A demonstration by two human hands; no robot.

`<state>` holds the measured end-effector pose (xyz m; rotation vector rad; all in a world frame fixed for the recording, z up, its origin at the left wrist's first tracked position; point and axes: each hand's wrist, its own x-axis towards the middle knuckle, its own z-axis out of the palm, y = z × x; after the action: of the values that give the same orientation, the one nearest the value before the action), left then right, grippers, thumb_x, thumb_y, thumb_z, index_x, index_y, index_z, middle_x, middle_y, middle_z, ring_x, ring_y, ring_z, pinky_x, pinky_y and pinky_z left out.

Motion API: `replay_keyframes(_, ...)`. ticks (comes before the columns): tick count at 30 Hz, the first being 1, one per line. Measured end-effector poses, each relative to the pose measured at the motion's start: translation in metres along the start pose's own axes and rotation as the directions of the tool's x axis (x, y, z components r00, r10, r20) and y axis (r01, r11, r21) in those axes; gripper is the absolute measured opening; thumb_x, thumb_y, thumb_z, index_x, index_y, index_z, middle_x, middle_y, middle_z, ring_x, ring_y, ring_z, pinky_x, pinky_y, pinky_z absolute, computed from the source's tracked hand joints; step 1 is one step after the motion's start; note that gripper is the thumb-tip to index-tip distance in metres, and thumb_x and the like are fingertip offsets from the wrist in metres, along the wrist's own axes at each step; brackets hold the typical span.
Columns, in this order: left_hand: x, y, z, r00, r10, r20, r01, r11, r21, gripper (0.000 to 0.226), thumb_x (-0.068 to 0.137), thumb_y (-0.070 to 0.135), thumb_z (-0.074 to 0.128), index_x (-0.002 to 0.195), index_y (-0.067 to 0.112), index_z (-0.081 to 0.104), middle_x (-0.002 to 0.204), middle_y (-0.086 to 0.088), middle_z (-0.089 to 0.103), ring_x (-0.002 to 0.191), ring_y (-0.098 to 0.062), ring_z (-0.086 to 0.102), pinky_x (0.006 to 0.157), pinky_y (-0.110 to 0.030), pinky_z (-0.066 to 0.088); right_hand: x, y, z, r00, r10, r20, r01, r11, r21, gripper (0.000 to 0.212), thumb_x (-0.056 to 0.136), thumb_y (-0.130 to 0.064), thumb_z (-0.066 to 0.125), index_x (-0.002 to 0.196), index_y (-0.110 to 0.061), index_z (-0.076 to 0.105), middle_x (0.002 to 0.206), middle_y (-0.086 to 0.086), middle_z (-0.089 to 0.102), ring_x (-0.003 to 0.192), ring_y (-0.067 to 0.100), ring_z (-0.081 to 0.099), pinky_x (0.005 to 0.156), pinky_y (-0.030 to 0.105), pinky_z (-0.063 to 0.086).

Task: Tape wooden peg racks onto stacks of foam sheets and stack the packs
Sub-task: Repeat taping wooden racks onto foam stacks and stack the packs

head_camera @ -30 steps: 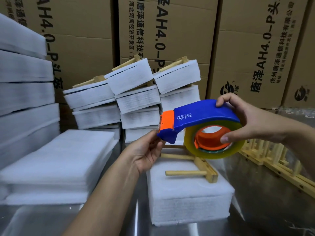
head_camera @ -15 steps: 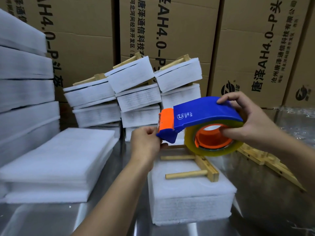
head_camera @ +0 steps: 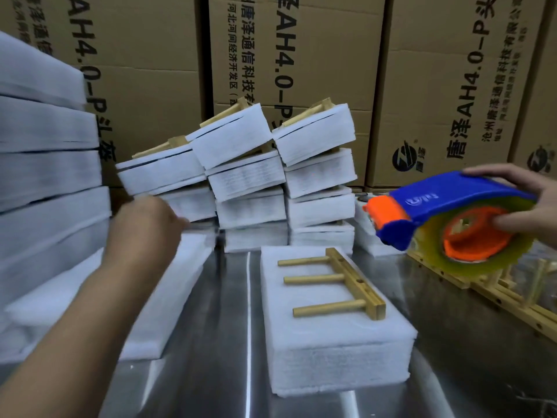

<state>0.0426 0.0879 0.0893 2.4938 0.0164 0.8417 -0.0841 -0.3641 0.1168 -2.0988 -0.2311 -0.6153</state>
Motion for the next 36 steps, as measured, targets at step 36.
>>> replay_keyframes(36,-0.083,0.039,0.106,0.664,0.405,0.629,-0.748,0.353,0.563,0.056,0.077,-0.024,0.012,0.122,-0.007,0.042,0.124,-0.021,0.041,0.104,-0.027,0.056,0.048,-0.026,0.023,-0.055,0.102,0.016,0.927,0.375,0.009,-0.374,0.923,0.094,0.087,0.05,-0.01,0.079,0.124,-0.047,0.053,0.108,0.0,0.067,0.079,0.038,0.071,0.058,0.048,0.058)
